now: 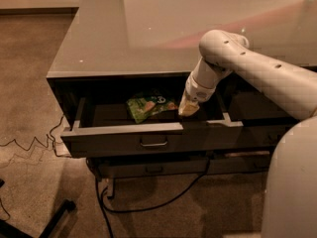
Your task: Open top drawer
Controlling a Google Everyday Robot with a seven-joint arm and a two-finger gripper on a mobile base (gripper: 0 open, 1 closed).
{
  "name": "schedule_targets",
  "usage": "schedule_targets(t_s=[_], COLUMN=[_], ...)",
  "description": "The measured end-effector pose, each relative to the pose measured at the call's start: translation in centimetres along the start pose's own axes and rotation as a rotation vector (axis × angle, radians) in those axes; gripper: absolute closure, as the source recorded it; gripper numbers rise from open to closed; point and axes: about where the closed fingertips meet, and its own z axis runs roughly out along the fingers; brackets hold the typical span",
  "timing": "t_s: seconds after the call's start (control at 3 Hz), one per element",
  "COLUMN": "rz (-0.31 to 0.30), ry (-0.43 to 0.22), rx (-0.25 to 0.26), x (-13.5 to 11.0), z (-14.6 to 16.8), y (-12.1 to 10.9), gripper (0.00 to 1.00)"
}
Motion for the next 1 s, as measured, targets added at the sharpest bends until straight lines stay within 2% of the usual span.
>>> schedule_targets(t_s=[0.67,1.0], rz=[-0.025,-0.026], ry=[-0.027,-0.027], rx=[-0.008,-0.008], x=[0.3,0.2], z=[2.1,1.8], y=[1.3,1.3], gripper=[1.0,1.0])
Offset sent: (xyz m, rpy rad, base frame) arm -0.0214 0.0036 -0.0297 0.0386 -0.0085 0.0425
